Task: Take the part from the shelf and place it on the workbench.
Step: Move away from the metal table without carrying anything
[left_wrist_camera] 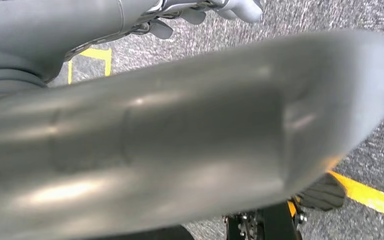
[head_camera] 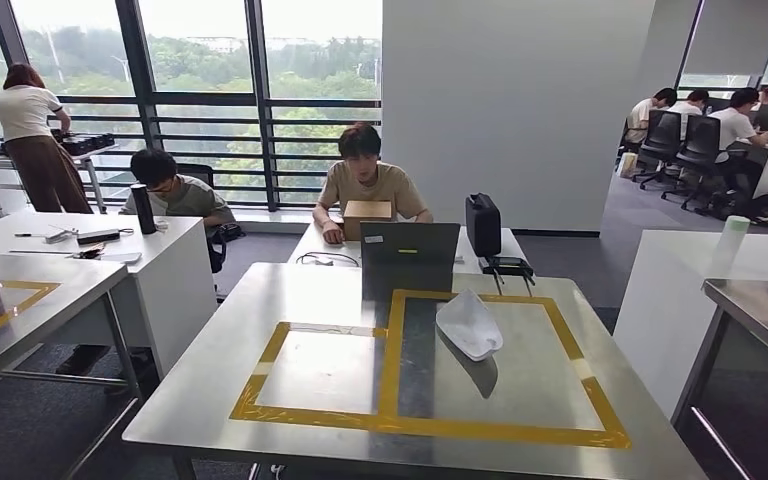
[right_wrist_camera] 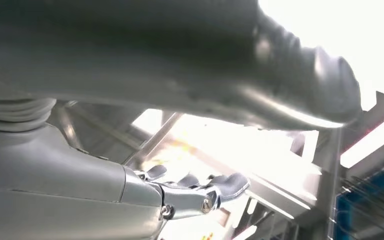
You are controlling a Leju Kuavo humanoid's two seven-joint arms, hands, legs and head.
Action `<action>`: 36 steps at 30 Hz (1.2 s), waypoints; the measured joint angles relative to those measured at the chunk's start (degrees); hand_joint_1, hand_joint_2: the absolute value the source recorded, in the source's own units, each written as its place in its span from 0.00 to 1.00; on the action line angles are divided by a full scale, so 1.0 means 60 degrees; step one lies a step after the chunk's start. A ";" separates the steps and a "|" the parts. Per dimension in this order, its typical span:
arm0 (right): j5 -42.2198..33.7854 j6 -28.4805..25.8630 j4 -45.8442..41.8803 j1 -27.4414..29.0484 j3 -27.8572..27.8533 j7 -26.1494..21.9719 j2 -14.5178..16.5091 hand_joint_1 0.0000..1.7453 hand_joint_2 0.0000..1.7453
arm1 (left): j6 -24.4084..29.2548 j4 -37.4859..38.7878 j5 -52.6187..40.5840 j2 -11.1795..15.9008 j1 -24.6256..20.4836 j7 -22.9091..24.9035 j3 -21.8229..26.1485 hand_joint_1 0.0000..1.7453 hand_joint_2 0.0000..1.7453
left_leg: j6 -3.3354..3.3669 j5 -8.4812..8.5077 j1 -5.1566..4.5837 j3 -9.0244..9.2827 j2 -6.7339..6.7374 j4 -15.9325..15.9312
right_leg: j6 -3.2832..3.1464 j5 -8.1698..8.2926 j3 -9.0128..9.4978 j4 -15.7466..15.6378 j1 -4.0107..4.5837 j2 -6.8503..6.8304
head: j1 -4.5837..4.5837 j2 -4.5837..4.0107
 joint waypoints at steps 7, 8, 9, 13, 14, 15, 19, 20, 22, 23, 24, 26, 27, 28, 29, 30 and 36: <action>0.0103 0.0327 0.2627 -0.0483 -0.0666 0.0436 0.0047 0.00 0.00 | 0.0083 0.0001 0.0001 0.0015 0.0045 0.0005 0.0000 0.00 0.00 | -0.0262 -0.1840 0.0058 -0.0537 -0.0134 0.2200 | -0.0251 0.0845 -0.0736 -0.0154 -0.0078 -0.0053 | -0.0014 0.0000; 0.0087 0.0333 0.3361 -0.0673 -0.0844 0.0461 0.0038 0.00 0.00 | 0.0099 0.0001 0.0000 0.0016 0.0053 0.0011 0.0000 0.00 0.00 | -0.0283 -0.1805 0.0072 -0.0485 -0.0134 0.2487 | -0.0230 0.0969 -0.0909 -0.0139 -0.0078 -0.0056 | -0.0013 0.0000; 0.0101 0.0359 0.4221 -0.0898 -0.1038 0.0545 0.0006 0.00 0.00 | 0.0115 0.0001 -0.0001 0.0017 0.0063 0.0024 0.0001 0.00 0.00 | -0.0297 -0.1599 0.0089 -0.0294 -0.0133 0.2483 | -0.0202 0.1092 -0.1089 -0.0116 -0.0081 -0.0059 | -0.0014 0.0000; 0.0453 0.1661 0.7873 -0.1676 -0.1576 0.2173 -0.0385 0.00 0.00 | 0.0115 -0.0005 -0.0130 -0.0004 0.0045 0.0163 0.0003 0.00 0.00 | -0.0300 -0.1398 0.0137 0.1418 -0.0220 0.0337 | 0.0010 0.1474 -0.1613 0.0085 -0.0085 -0.0080 | 0.0000 0.0000; 0.0463 0.2375 0.8595 -0.1753 -0.1630 0.2755 -0.0478 0.00 0.00 | 0.0088 -0.0005 -0.0213 -0.0007 0.0043 0.0209 0.0002 0.00 0.00 | -0.0239 -0.1535 0.0115 0.1621 -0.0263 -0.0003 | 0.0072 0.1544 -0.1645 0.0113 -0.0077 -0.0089 | 0.0011 -0.0002; 0.0335 0.3210 0.9264 -0.1778 -0.1704 0.3356 -0.0540 0.00 0.00 | 0.0045 -0.0005 -0.0302 -0.0005 0.0049 0.0256 0.0001 0.00 0.00 | -0.0141 -0.1555 0.0078 0.1655 -0.0294 -0.0122 | 0.0129 0.1617 -0.1655 0.0108 -0.0083 -0.0094 | 0.0021 -0.0003; -0.0938 0.4897 1.1162 -0.1511 -0.2432 0.5361 -0.0475 0.00 0.00 | -0.0102 -0.0006 -0.0573 0.0051 0.0036 0.0341 -0.0011 0.00 0.00 | 0.0210 -0.1176 0.0070 0.1266 -0.0253 -0.0144 | 0.0322 0.0970 -0.1953 0.0660 -0.0170 -0.0066 | 0.0041 -0.0008; -0.1232 0.4710 1.1452 -0.1433 -0.2686 0.5666 -0.0394 0.00 0.00 | -0.0109 -0.0010 -0.0615 0.0073 0.0037 0.0328 -0.0014 0.00 0.00 | 0.0248 -0.1065 0.0047 0.1140 -0.0238 -0.0137 | 0.0343 0.0419 -0.2135 0.1221 -0.0180 -0.0049 | 0.0045 -0.0008; -0.1808 0.4281 1.1865 -0.1379 -0.3247 0.5828 -0.0215 0.00 0.00 | -0.0117 -0.0013 -0.0681 0.0111 0.0060 0.0262 -0.0015 0.00 0.00 | 0.0267 -0.0840 -0.0006 0.0859 -0.0182 -0.0114 | 0.0345 -0.0397 -0.2421 0.2494 -0.0181 -0.0019 | 0.0049 -0.0006; -0.2043 0.4170 1.2015 -0.1381 -0.3537 0.5781 -0.0130 0.00 0.00 | -0.0124 -0.0012 -0.0704 0.0119 0.0064 0.0230 -0.0015 0.00 0.00 | 0.0260 -0.0738 -0.0024 0.0717 -0.0146 -0.0093 | 0.0333 -0.0475 -0.2400 0.2863 -0.0177 -0.0010 | 0.0051 -0.0005; -0.2199 0.4139 1.2137 -0.1386 -0.3794 0.5728 -0.0050 0.00 0.00 | -0.0132 -0.0011 -0.0720 0.0123 0.0062 0.0208 -0.0016 0.00 0.00 | 0.0248 -0.0647 -0.0029 0.0571 -0.0115 -0.0066 | 0.0316 -0.0360 -0.2210 0.2904 -0.0173 -0.0004 | 0.0051 -0.0005; -0.2321 0.4119 1.2319 -0.1403 -0.4177 0.5675 0.0077 0.00 0.00 | -0.0144 -0.0011 -0.0738 0.0124 0.0050 0.0196 -0.0020 0.00 0.00 | 0.0196 -0.0492 -0.0022 0.0323 -0.0079 0.0009 | 0.0274 0.0038 -0.1271 0.1922 -0.0168 0.0005 | 0.0052 -0.0006; -0.2345 0.4114 1.2382 -0.1424 -0.4309 0.5660 0.0119 0.00 0.00 | -0.0147 -0.0012 -0.0742 0.0124 0.0042 0.0193 -0.0024 0.00 0.00 | 0.0156 -0.0422 -0.0025 0.0226 -0.0070 0.0043 | 0.0237 0.0080 -0.0721 0.1172 -0.0153 0.0010 | 0.0053 -0.0007; -0.2360 0.4113 1.2438 -0.1446 -0.4419 0.5650 0.0149 0.00 0.00 | -0.0149 -0.0013 -0.0747 0.0124 0.0035 0.0190 -0.0033 0.00 0.00 | 0.0103 -0.0347 -0.0027 0.0169 -0.0064 0.0055 | 0.0185 0.0085 -0.0320 0.0585 -0.0132 0.0018 | 0.0046 -0.0007; -0.2360 0.4108 1.2486 -0.1467 -0.4510 0.5643 0.0167 0.00 0.00 | -0.0152 -0.0014 -0.0756 0.0124 0.0026 0.0189 -0.0048 0.00 0.00 | 0.0048 -0.0274 -0.0025 0.0140 -0.0062 0.0056 | 0.0123 0.0023 -0.0104 0.0202 -0.0106 0.0026 | 0.0038 -0.0007; -0.2321 0.4074 1.2532 -0.1484 -0.4585 0.5633 0.0175 0.00 0.00 | -0.0156 -0.0014 -0.0783 0.0124 0.0020 0.0197 -0.0067 0.00 0.00 | -0.0014 -0.0194 -0.0020 0.0126 -0.0062 0.0031 | 0.0052 0.0002 -0.0075 0.0060 -0.0072 0.0029 | 0.0035 -0.0006; -0.1847 0.4186 1.2701 -0.1553 -0.4683 0.5168 0.0255 0.00 0.00 | -0.0294 0.0000 -0.1047 0.0168 0.0013 0.0470 -0.0222 0.00 0.00 | -0.0352 -0.1536 0.0057 -0.0335 -0.0123 0.1337 | -0.0306 0.0652 -0.0605 -0.0118 -0.0125 -0.0040 | 0.0021 -0.0005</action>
